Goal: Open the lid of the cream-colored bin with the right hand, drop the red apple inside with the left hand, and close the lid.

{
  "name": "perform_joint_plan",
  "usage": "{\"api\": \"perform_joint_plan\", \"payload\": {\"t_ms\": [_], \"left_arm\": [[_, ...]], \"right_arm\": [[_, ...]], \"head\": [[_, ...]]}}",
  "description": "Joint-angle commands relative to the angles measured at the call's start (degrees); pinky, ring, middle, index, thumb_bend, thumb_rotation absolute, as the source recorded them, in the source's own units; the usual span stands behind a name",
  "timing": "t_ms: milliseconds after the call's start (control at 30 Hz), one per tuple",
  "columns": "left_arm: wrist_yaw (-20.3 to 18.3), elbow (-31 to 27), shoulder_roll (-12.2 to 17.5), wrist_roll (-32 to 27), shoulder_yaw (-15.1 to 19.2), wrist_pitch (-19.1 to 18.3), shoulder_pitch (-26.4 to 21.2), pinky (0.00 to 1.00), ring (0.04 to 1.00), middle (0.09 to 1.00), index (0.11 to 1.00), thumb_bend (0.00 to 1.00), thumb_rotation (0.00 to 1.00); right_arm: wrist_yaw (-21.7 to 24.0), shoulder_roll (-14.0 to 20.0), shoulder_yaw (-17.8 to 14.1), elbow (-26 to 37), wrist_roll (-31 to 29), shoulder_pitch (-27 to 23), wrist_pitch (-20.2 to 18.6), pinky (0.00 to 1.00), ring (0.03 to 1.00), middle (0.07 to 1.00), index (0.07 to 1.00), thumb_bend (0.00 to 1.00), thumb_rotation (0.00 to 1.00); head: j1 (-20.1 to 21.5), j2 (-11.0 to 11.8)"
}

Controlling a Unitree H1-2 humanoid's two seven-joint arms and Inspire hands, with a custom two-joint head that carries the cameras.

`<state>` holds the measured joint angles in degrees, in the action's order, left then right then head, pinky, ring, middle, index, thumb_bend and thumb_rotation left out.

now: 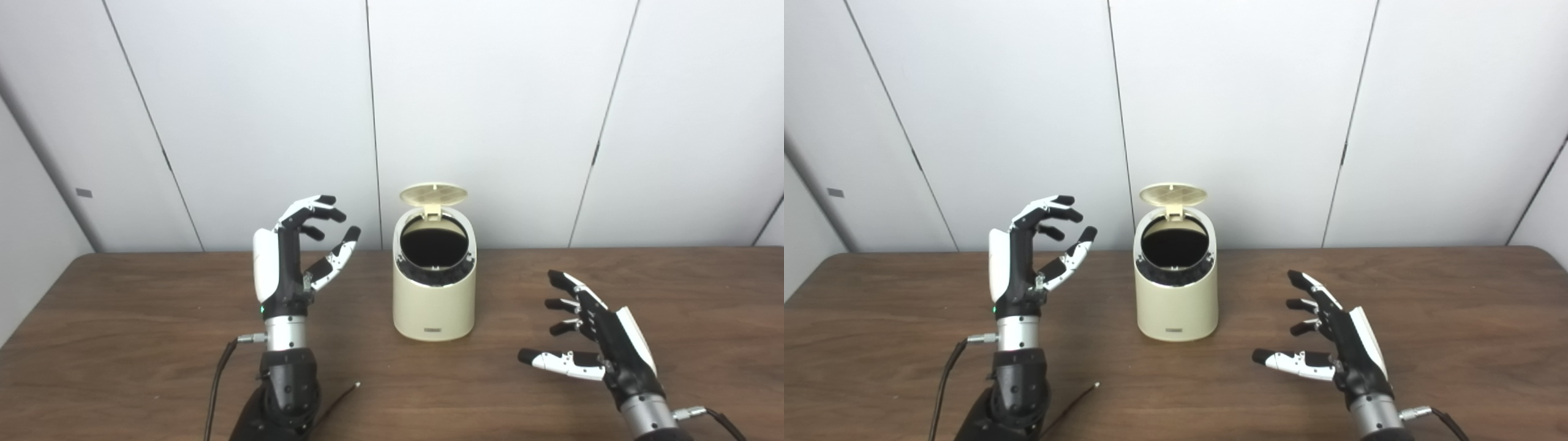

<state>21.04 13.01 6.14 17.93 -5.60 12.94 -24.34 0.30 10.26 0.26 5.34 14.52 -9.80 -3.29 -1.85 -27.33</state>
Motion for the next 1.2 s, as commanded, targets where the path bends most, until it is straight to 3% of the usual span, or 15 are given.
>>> {"api": "perform_joint_plan", "payload": {"t_ms": [0,133,300,367,467,567,733,900,1067,1167], "left_arm": [[-7.26,-4.08,2.3,-4.82,0.54,-2.98,-0.62,0.62,0.749,0.796,0.821,0.69,0.24],[-11.91,-4.89,3.07,-8.96,2.49,-5.02,1.01,0.68,0.753,0.797,0.841,0.8,0.27],[-14.12,-2.9,3.24,-11.61,4.81,-2.97,2.88,0.68,0.741,0.793,0.836,0.79,0.25],[-15.05,-1.69,3.26,-12.82,5.45,-1.99,3.5,0.66,0.73,0.78,0.829,0.78,0.22],[-16.16,-0.72,3.2,-13.01,5.8,-3.96,4.52,0.59,0.686,0.743,0.802,0.79,0.18],[-17.17,0.54,3.49,-12.21,5.4,-4.35,5.16,0.56,0.643,0.707,0.775,0.79,0.17],[-19.5,3.35,2.98,-13.68,5.31,-2.74,6.54,0.58,0.652,0.714,0.778,0.81,0.14],[-21.4,6.33,2.18,-14.98,4.76,0.27,8.34,0.6,0.684,0.737,0.793,0.77,0.13],[-21.13,8.81,1.33,-14.15,4.74,2.67,9.25,0.6,0.681,0.734,0.799,0.74,0.13],[-20.54,9.44,0.78,-13.59,4.85,2.78,9.53,0.6,0.685,0.733,0.797,0.73,0.13]], "right_arm": [[0.01,1.12,-0.27,1.05,-0.48,-3.2,3.14,0.59,0.78,0.886,0.871,0.66,0.2],[0.32,1.88,-0.45,0.9,-0.94,-4.19,2.51,0.67,0.788,0.89,0.873,0.65,0.22],[0.88,3.26,-0.35,0.39,-0.85,-6.21,2.75,0.72,0.796,0.887,0.875,0.65,0.28],[1.54,3.81,-0.19,-0.09,-1.34,-7.83,3.53,0.74,0.8,0.876,0.87,0.65,0.33],[3.6,4.28,-0.11,-0.96,-4.15,-11.14,4.33,0.76,0.828,0.887,0.879,0.65,0.32],[4.46,5.61,0.7,-0.41,-2.1,-13.75,3.17,0.77,0.832,0.877,0.903,0.66,0.35],[7.65,7.95,2.86,1.4,1.38,-19.14,-1.46,0.74,0.836,0.89,0.913,0.69,0.5],[13.73,10.23,5.95,4.33,4.36,-26.29,-10.45,0.81,0.907,0.925,0.903,0.75,0.56],[16.33,12.15,9.54,2.2,8.12,-32.61,-9.93,0.68,0.854,0.903,0.888,0.75,0.63],[18.08,12.19,11.26,1.63,10.3,-35.5,-11.97,0.68,0.845,0.901,0.888,0.76,0.64]], "head": [[-0.06,-0.07],[-0.28,0.02],[-0.21,0.2],[-0.1,0.24],[0.06,0.38],[0.11,0.54],[0.09,0.75],[0.26,1.01],[0.45,1.1],[0.34,1.09]]}}
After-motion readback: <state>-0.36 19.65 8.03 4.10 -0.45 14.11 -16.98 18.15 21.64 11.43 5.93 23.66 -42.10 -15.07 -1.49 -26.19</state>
